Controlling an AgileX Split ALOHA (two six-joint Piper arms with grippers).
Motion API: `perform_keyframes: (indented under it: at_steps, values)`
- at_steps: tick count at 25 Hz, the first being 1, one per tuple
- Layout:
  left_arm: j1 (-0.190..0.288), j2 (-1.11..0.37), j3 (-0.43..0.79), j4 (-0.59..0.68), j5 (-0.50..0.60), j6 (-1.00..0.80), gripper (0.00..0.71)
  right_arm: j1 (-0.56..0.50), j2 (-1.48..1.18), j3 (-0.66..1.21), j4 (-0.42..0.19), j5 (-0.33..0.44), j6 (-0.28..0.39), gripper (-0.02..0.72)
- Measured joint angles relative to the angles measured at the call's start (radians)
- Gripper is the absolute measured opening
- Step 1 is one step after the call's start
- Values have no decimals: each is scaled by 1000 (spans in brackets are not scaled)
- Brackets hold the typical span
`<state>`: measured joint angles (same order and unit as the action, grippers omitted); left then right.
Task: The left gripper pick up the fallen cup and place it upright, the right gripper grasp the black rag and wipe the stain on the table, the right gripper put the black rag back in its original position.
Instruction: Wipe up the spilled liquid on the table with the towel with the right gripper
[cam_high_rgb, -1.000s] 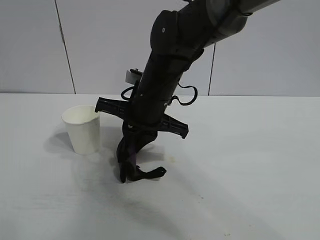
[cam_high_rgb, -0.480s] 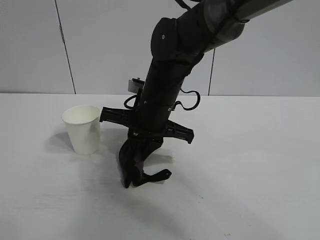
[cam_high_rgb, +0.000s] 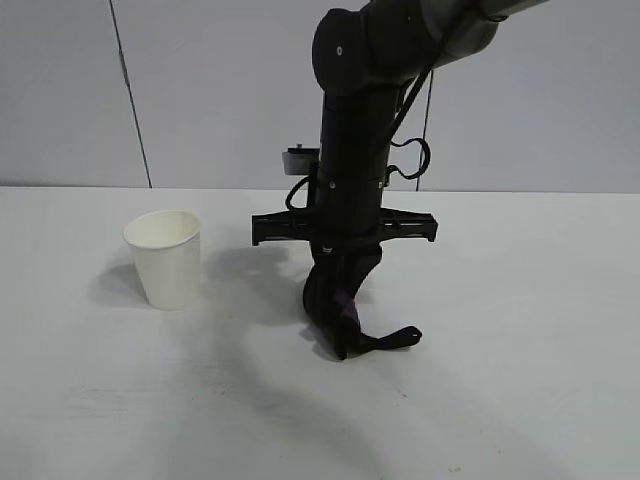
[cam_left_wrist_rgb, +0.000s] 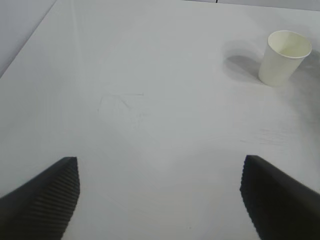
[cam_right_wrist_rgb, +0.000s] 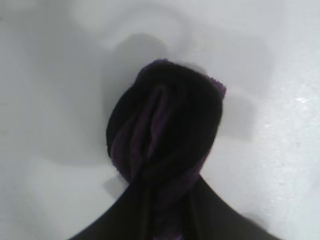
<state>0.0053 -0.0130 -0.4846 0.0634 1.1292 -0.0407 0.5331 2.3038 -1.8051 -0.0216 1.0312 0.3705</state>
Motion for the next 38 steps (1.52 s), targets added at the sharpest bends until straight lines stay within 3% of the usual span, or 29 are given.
perform_keyframes:
  at_steps: [8, 11, 14, 19, 21, 29, 38]
  values:
    - [0, 0, 0, 0, 0, 0, 630, -16, 0, 0, -137, 90, 0, 79]
    - [0, 0, 0, 0, 0, 0, 630, -19, 0, 0, -158, 103, 0, 79]
    - [0, 0, 0, 0, 0, 0, 630, -19, 0, 0, -121, 99, 0, 79]
    - [0, 0, 0, 0, 0, 0, 630, -19, 0, 0, 50, 28, 0, 79]
    - [0, 0, 0, 0, 0, 0, 630, -19, 0, 0, 78, 10, 0, 79]
    - [0, 0, 0, 0, 0, 0, 630, -19, 1, 0, 39, -7, 0, 79]
    - [0, 0, 0, 0, 0, 0, 630, -19, 15, 0, 38, -32, 0, 79]
